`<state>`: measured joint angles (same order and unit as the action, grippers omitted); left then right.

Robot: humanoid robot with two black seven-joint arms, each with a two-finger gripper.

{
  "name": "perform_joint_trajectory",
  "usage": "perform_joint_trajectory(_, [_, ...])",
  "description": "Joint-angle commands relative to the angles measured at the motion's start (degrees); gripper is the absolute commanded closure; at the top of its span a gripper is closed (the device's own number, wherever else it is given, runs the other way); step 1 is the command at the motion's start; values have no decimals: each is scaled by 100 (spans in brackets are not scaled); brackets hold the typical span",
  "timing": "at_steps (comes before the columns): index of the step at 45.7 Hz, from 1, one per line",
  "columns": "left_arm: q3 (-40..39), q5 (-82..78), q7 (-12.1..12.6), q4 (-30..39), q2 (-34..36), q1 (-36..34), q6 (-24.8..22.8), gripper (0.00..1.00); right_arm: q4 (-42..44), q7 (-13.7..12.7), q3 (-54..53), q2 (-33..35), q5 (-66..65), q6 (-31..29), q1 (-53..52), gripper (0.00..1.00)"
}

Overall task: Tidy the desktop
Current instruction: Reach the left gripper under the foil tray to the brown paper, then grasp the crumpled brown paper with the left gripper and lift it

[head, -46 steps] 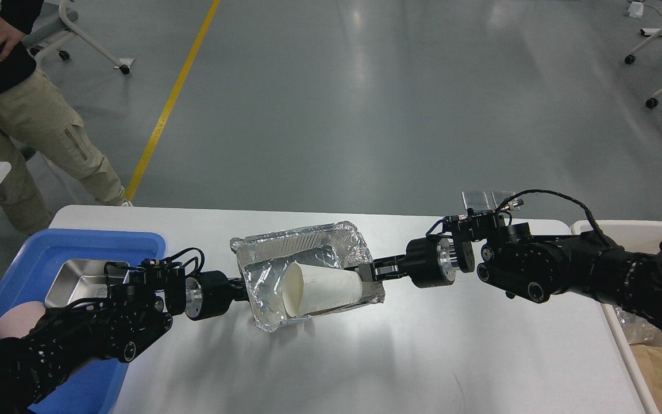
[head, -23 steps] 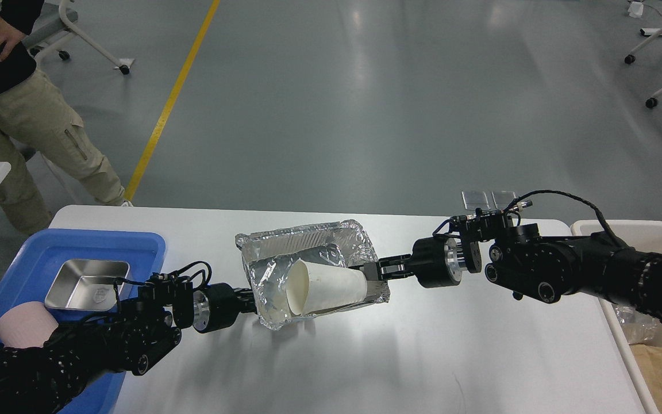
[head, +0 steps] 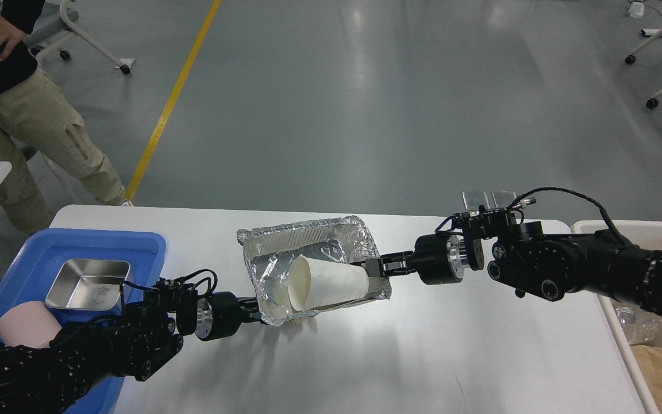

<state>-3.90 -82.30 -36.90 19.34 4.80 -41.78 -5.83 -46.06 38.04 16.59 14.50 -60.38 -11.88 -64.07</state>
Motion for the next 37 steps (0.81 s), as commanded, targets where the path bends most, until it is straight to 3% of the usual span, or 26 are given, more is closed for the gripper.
perform_joint_trajectory(1, [108, 3, -98, 0, 21, -58, -50, 99, -26, -7, -6, 1, 0, 10, 0, 100])
perform_joint_trajectory(8, [231, -14, -300, 35, 12, -84, -120, 99, -26, -7, 3, 9, 0, 37, 0, 100])
perform_joint_trajectory(17, [1127, -14, -528, 246, 371, -207, -244, 99, -17, -7, 3, 18, 0, 45, 9, 100])
perform_joint_trajectory(37, [1207, -76, -616, 2794, 2999, -409, -244, 97, 27, -7, 29, -8, 0, 54, 106, 100])
